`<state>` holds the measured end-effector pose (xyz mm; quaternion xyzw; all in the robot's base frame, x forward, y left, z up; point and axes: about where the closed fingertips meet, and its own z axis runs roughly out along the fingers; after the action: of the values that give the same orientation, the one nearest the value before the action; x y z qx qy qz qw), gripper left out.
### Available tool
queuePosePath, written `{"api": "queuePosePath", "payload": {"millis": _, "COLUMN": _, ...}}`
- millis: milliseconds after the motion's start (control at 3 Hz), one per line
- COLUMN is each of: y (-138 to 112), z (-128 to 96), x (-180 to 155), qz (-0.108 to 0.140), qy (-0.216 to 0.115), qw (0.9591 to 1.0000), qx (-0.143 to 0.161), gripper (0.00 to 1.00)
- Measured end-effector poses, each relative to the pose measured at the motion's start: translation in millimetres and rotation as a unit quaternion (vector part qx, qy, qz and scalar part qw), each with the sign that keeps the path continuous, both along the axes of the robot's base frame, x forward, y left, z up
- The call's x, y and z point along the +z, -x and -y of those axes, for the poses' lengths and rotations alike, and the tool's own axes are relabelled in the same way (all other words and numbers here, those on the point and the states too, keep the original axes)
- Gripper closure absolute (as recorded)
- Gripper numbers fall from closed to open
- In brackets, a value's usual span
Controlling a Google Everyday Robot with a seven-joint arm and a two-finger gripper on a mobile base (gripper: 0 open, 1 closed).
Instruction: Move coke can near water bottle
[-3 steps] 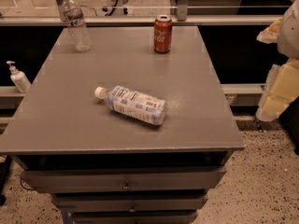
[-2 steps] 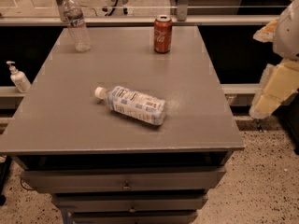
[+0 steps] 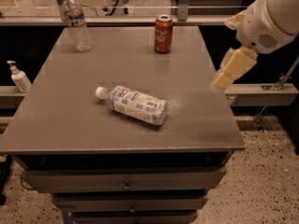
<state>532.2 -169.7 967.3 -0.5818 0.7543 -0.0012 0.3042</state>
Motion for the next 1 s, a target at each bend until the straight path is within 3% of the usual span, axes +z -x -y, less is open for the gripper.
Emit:
{"api": "queuePosePath", "payload": {"millis": 333, "y": -42.7, "z": -26.1, "x": -6.0, "qz": 0.027, "qy": -0.069, "qw": 0.9972, "qx": 0.006, "gripper": 0.00}}
{"api": "queuePosePath", "payload": {"millis": 667, "y": -81.3, "z": -53.7, "x": -13.4, "qz": 0.044, "qy": -0.146, "qw": 0.9882, "qx": 0.004, "gripper": 0.00}}
{"api": "queuePosePath", "payload": {"millis": 1000, "y": -123.3, "z": -80.3, "x": -22.8, "qz": 0.054, "qy": -0.221, "qw": 0.9737, "qx": -0.007, "gripper": 0.00}}
